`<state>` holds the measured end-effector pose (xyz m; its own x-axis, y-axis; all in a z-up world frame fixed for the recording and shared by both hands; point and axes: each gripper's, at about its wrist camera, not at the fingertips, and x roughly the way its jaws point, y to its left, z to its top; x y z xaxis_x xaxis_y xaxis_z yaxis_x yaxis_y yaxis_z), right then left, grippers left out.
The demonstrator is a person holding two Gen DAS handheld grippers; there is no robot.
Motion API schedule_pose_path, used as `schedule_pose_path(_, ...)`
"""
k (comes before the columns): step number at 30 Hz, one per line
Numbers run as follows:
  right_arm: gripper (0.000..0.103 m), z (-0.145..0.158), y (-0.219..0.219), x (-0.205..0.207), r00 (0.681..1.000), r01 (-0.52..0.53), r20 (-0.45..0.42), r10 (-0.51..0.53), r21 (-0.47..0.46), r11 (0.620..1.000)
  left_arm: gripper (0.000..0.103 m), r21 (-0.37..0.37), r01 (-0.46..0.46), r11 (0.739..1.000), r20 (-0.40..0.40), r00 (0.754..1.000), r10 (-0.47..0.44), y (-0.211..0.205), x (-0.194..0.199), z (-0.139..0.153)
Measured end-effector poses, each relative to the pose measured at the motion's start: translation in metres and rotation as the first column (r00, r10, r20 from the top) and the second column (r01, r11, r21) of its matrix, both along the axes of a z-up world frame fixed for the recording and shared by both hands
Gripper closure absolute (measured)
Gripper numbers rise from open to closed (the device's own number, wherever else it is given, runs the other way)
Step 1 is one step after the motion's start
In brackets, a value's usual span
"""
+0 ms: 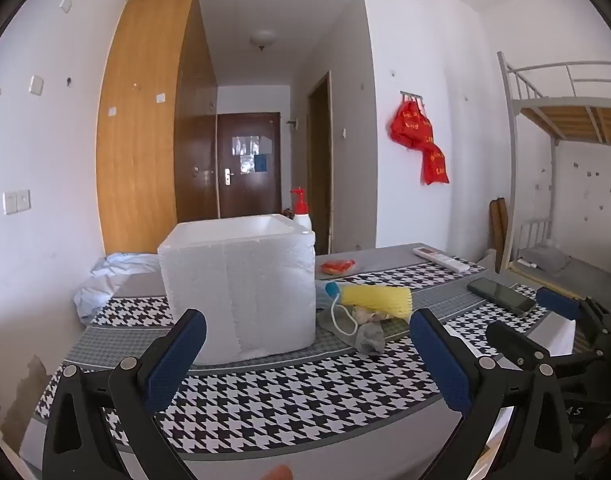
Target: Organize soft objects
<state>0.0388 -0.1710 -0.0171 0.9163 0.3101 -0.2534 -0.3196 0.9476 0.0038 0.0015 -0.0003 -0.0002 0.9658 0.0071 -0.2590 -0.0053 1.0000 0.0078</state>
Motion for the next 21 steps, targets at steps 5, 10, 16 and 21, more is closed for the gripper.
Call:
schedule_pose_path(5,0.001,0.001,0.000,-0.001,1.000,0.000,0.003,0.000,-0.001,1.000,0.001,-0.012,0.021,1.000,-0.030,0.999,-0.021,0.002,0.008,0.000)
schedule_pose_path(10,0.001,0.001,-0.001,-0.001,1.000,0.006,0.005,-0.006,0.003,1.000,0.001,-0.004,0.014,1.000,-0.003,1.000,-0.014,0.000,-0.001,0.000)
schedule_pose_path(16,0.001,0.002,-0.002,-0.001,1.000,0.005,0.006,-0.005,0.001,1.000,0.001,-0.014,0.005,1.000,-0.015,1.000,-0.005,0.003,0.002,0.000)
schedule_pose_path(21,0.001,0.002,-0.001,-0.002,1.000,0.005,0.008,-0.005,0.001,1.000,0.001,-0.003,0.016,1.000,-0.006,1.000,-0.016,0.001,0.001,0.000)
